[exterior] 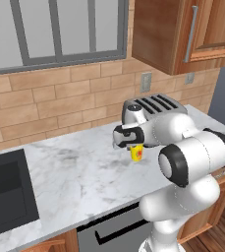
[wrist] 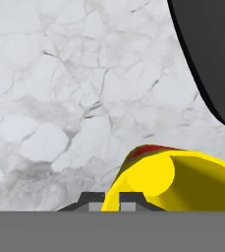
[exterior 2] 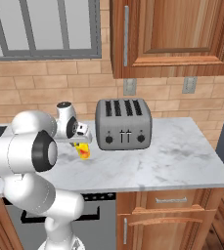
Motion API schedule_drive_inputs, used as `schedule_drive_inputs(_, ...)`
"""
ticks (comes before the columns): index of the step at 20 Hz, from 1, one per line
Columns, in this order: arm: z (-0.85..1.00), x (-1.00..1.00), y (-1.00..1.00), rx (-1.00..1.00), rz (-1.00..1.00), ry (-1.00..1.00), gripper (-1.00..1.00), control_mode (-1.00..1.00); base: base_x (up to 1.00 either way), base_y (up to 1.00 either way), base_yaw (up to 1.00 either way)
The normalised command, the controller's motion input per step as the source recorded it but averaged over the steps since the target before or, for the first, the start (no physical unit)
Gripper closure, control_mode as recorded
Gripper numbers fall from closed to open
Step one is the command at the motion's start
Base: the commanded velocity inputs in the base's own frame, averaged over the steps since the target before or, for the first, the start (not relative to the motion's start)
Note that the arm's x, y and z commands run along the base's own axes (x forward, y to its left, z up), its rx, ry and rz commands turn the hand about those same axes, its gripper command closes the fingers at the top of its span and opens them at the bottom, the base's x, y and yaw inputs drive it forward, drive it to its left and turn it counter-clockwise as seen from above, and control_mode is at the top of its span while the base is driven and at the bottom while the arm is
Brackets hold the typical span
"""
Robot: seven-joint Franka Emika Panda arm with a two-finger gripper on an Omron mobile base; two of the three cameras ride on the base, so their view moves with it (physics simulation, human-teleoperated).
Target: Place the pitcher and cup on the dining counter for serving.
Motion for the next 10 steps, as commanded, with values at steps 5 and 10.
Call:
schedule_drive_inputs(5,0.00,0.00,0.00,0.00,0.00,0.00,1.00,-1.00,0.00,0.00,0.00)
schedule_drive_inputs(10,0.14,-0.08,0.00,0.00,0.00,0.00,1.00,-1.00,0.00,0.00,0.00)
